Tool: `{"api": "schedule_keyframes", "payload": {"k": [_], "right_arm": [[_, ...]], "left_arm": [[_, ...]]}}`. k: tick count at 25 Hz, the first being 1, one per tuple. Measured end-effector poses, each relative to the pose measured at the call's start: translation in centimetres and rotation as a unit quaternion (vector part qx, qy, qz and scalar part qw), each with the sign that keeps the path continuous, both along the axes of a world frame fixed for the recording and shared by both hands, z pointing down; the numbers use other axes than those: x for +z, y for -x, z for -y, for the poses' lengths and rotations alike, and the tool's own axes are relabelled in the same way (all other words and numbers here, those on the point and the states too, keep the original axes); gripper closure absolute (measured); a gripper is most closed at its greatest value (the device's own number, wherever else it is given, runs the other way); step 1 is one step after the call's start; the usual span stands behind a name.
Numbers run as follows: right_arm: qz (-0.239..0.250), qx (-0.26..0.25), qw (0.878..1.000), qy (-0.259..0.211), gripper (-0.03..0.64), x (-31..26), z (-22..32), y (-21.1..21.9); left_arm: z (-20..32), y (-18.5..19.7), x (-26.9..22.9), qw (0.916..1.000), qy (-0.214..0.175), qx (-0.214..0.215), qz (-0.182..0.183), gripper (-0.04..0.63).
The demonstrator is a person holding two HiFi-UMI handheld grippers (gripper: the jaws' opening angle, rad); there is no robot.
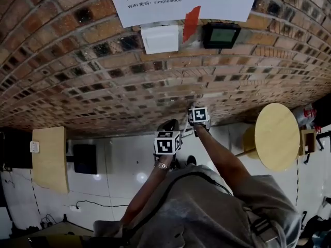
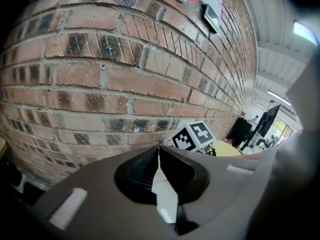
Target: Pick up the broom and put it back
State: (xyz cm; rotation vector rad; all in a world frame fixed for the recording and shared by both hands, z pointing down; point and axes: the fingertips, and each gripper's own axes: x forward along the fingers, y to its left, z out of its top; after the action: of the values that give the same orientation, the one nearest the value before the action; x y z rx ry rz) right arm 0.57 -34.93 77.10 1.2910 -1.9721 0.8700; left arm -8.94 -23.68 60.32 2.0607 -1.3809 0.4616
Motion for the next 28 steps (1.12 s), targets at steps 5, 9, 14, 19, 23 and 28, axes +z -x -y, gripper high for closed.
{"api": "schedule_keyframes", "payload": {"k": [5,9,14,19,23,28], "right_arm": [[-0.016,0.002,1.000,-0.001,0.517,0.8,2.1,-0.2],[-0.010,-0.011,1.000,0.003,0.515,1.0,2.4,-0.1],[-0.026,-0.067,0.997,0.006,0.520,0.5,0.3,0.2],[-0.006,-0.089,0.994,-0.058,0.518,-2.9,-3.2,-0.3],[0.006,-0.093,0.991,-0.093,0.519,-8.1,-5.9,-1.1],[0.035,-0.091,0.987,-0.124,0.520,-14.6,-6.4,-1.3]], "left_arm": [[1.8,1.3,-0.5,0.9997,-0.008,-0.023,0.006,0.621],[2.6,1.4,-0.9,0.9995,-0.015,-0.027,0.011,0.621],[3.1,0.8,-0.9,0.9994,-0.015,-0.029,0.014,0.621],[4.2,0.3,-1.3,0.9990,-0.024,-0.034,0.015,0.621],[4.7,-0.6,-1.3,0.9984,-0.039,-0.041,0.001,0.621],[5.2,-2.1,-1.8,0.9980,-0.054,-0.034,0.001,0.621]]}}
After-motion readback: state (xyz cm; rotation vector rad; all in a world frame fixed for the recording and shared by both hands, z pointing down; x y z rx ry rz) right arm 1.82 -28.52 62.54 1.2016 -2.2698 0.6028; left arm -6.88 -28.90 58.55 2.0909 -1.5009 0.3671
